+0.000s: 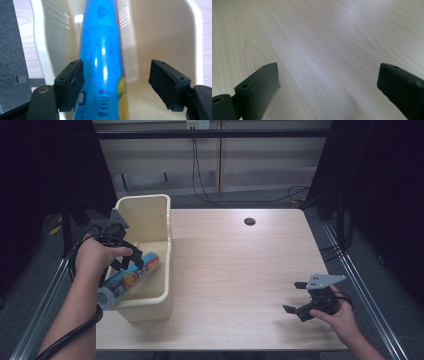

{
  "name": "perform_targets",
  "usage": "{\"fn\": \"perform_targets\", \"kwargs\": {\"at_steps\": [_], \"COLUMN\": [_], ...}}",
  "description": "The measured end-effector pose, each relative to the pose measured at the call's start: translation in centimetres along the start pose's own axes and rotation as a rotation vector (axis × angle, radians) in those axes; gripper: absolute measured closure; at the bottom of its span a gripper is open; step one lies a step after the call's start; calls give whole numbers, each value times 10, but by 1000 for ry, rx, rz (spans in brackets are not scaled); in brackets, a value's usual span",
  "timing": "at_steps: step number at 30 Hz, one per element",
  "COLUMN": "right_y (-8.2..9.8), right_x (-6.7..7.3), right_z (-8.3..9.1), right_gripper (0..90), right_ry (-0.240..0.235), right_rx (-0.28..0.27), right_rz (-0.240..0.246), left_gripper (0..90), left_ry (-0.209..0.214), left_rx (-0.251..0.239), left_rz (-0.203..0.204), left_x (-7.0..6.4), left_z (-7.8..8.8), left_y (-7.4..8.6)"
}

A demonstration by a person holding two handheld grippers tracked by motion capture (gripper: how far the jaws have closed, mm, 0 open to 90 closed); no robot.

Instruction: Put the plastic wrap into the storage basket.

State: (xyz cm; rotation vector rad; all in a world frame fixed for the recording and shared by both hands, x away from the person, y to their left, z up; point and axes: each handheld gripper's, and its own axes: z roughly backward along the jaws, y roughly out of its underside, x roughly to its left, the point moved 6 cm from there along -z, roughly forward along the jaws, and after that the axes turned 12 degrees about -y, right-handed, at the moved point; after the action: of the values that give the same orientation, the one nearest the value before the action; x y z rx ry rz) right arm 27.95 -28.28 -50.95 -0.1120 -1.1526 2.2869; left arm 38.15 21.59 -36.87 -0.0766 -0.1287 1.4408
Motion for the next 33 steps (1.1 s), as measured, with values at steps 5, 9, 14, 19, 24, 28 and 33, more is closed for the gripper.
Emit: {"fn": "perform_targets", "kwargs": {"at_steps": [5, 9, 14, 19, 24, 28, 33], "right_y": [-1, -1, -1, -1, -1, -1, 0], "right_x": [0, 0, 0, 1, 1, 1, 1], "right_z": [1, 1, 2, 2, 3, 4, 4], "right_gripper": [40, 39, 39, 39, 39, 39, 39], "right_ry": [-3, -4, -1, -2, 0, 2, -2], "right_rx": [-6, -6, -11, -9, -11, -11, -12], "right_rz": [4, 0, 3, 3, 5, 6, 6], "left_gripper": [261, 253, 234, 224, 205, 192, 173], "left_ry": [1, 7, 8, 26, 49, 70, 84], "left_rx": [-16, -28, -40, -43, -67, -86, -95], "left_rz": [-6, -13, -26, -34, -47, -53, -65], "left_x": [-2, -5, -9, -16, -27, -38, -49], "left_z": [5, 10, 17, 21, 25, 27, 29], "left_y": [-1, -3, -6, -7, -11, -15, -19]}}
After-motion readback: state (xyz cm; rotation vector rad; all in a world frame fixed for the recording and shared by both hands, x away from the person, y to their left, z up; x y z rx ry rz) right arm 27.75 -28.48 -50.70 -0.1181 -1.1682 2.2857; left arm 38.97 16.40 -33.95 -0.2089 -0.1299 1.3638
